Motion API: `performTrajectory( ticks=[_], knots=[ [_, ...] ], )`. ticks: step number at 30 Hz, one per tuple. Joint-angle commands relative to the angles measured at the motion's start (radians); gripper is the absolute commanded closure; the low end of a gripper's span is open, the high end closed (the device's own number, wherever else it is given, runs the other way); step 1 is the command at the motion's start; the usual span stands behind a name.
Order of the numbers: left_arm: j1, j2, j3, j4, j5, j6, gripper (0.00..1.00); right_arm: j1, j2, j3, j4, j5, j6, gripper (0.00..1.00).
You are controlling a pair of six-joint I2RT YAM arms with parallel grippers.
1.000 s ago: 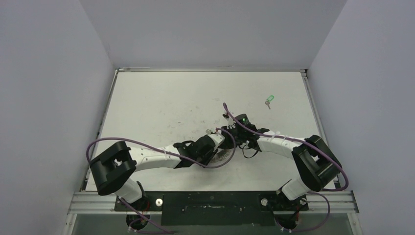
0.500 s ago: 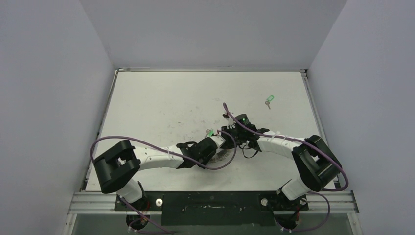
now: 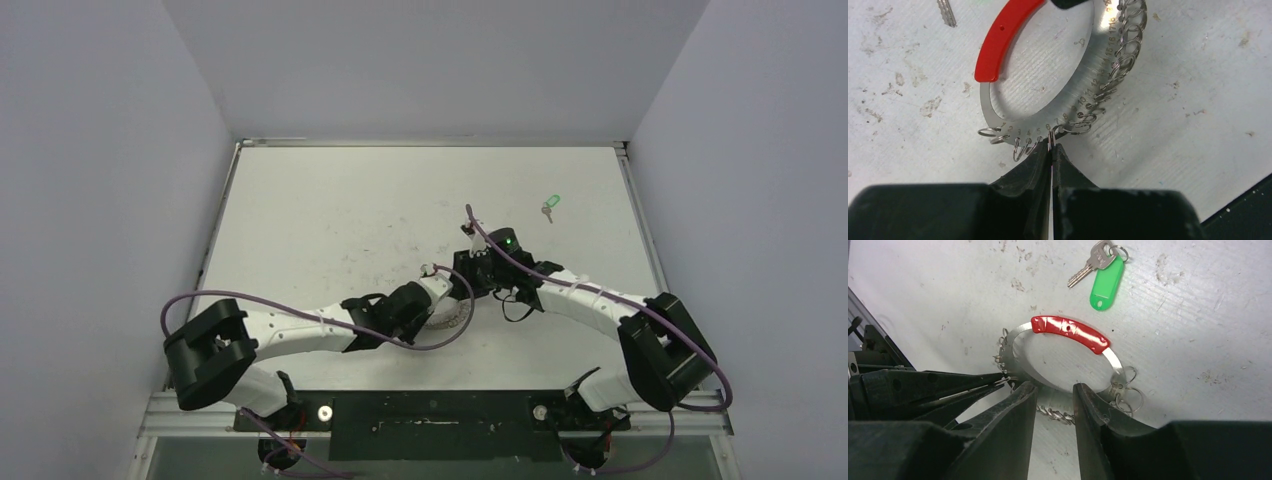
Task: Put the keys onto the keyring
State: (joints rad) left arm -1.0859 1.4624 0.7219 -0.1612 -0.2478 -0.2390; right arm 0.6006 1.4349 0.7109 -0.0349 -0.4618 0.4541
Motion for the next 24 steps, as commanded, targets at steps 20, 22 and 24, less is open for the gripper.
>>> performTrajectory(
  ticks=[20,22,24],
  knots=[
    [0.026,-0.615,-0.350,0.492,0.214,0.176,1.00,-0.041,-0.307,-0.062,0.189,-0.187,-0.034,0.31],
    [0.037,-0.640,-0.347,0.478,0.242,0.178,1.00,-0.042,-0.330,-0.066,0.220,-0.223,-0.058,0.29],
    [0.058,-0.649,-0.337,0.460,0.286,0.173,1.00,-0.041,-0.354,-0.064,0.223,-0.228,-0.089,0.28]
  ],
)
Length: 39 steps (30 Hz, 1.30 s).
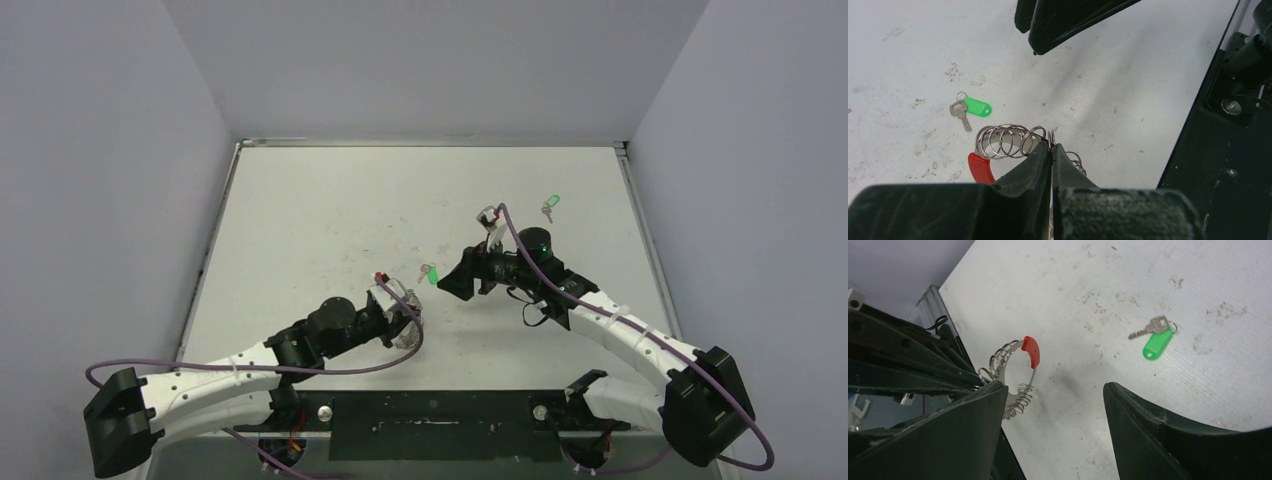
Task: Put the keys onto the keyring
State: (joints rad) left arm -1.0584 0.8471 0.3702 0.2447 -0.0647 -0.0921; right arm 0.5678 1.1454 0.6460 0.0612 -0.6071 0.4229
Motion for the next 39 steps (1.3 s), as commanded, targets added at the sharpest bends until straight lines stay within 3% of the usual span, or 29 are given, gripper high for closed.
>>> performTrajectory(
  ticks=[1,10,14,30,36,39],
  knots=[
    [0.044,-0.035,0.022,0.045,0.133,0.020,1.00,-0.008,-0.074,-0.003,0.135,-0.092,-0.075,0.27],
    [0.222,0.052,0.053,0.091,0.486,-0.054,1.00,0.002,-0.178,-0.144,0.425,-0.280,-0.241,0.27],
    [0.258,0.092,0.046,0.152,0.579,-0.070,1.00,0.022,-0.196,-0.181,0.459,-0.312,-0.305,0.31],
    [0.273,0.139,0.043,0.173,0.624,0.000,1.00,0.191,-0.076,-0.221,0.463,-0.266,-0.530,0.53],
    [0.254,0.133,0.032,0.158,0.652,0.086,1.00,0.193,-0.096,-0.224,0.409,-0.272,-0.605,0.68],
    [0.230,0.118,0.034,0.121,0.642,0.177,1.00,0.193,-0.106,-0.211,0.341,-0.276,-0.655,0.68]
  ],
)
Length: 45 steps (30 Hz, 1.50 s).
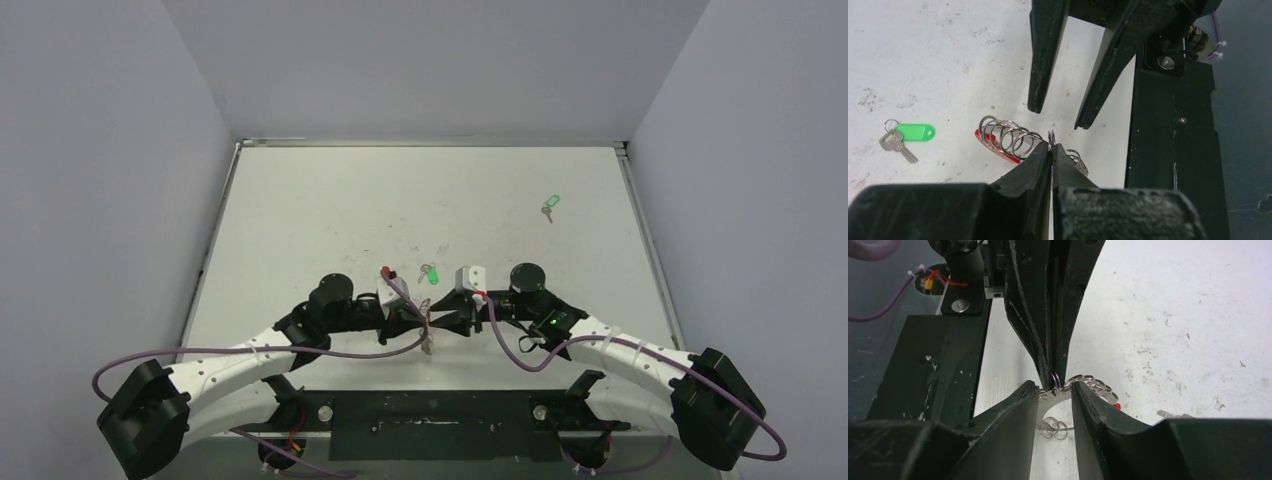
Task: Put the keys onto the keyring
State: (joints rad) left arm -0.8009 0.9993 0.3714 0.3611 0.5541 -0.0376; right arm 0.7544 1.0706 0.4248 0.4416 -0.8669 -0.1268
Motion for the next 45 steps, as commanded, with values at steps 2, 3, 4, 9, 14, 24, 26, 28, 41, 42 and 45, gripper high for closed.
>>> performTrajectory(
  ticks=[2,3,4,9,14,24,26,28,41,42,45],
  knots=[
    [-0.047,-0.044,0.037,-0.028,0.010,0.181,1.00,0.008,-0.034,0.022,-0.089,-0.024,-0.138,0.67],
    [-0.056,-0.048,0.038,-0.045,0.001,0.205,1.00,0.009,-0.034,0.028,-0.114,-0.024,-0.157,0.66],
    [-0.067,-0.052,0.040,-0.057,-0.005,0.235,1.00,0.011,-0.034,0.035,-0.136,-0.023,-0.171,0.66],
    [-0.092,-0.063,0.043,-0.091,-0.033,0.285,1.00,0.021,-0.025,0.055,-0.195,-0.020,-0.208,0.63],
    [-0.101,-0.057,0.050,-0.093,-0.042,0.286,1.00,0.047,-0.014,0.063,-0.193,-0.023,-0.213,0.63],
    [-0.114,-0.032,0.061,-0.087,-0.051,0.287,1.00,0.096,-0.057,0.067,-0.197,0.037,-0.214,0.64],
    [-0.116,-0.031,0.062,-0.082,-0.053,0.287,1.00,0.105,-0.063,0.067,-0.209,0.058,-0.223,0.65],
    [-0.120,-0.029,0.066,-0.078,-0.054,0.286,1.00,0.111,-0.064,0.065,-0.217,0.070,-0.231,0.66],
    [-0.135,-0.022,0.068,-0.063,-0.052,0.277,1.00,0.134,-0.034,0.074,-0.258,0.134,-0.272,0.92],
    [-0.135,-0.023,0.067,-0.062,-0.053,0.277,1.00,0.132,-0.036,0.075,-0.258,0.138,-0.272,0.97],
    [-0.135,-0.027,0.063,-0.061,-0.053,0.277,1.00,0.132,-0.038,0.075,-0.259,0.151,-0.271,1.00]
  ],
)
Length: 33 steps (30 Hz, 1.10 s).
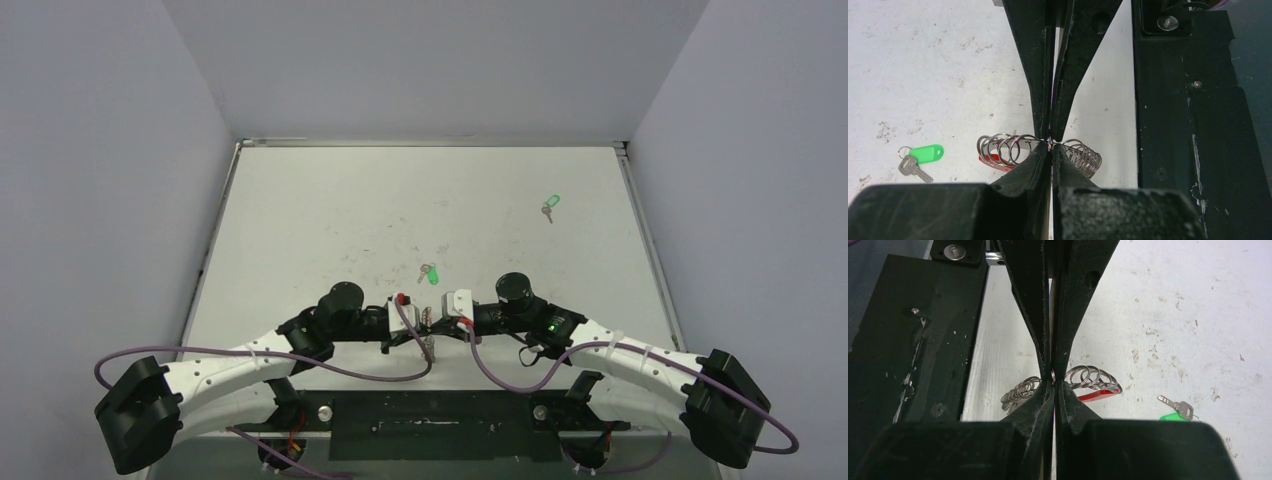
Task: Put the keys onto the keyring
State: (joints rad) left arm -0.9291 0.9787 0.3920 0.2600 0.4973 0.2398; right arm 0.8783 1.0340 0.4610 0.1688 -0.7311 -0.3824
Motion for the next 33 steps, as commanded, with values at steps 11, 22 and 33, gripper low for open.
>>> performTrajectory(
  ticks=[11,22,33],
  knots=[
    [-0.007,-0.085,-0.040,0.062,-0.043,-0.004,0.76,0.009,-0.037,-0.031,0.181,0.051,0.100,1.00],
    [-0.010,-0.151,-0.143,0.209,-0.111,-0.074,0.74,0.009,-0.039,-0.030,0.207,0.030,0.119,1.00],
    [-0.014,-0.079,-0.134,0.324,-0.121,-0.102,0.87,0.009,-0.039,-0.029,0.204,0.036,0.120,1.00]
  ],
)
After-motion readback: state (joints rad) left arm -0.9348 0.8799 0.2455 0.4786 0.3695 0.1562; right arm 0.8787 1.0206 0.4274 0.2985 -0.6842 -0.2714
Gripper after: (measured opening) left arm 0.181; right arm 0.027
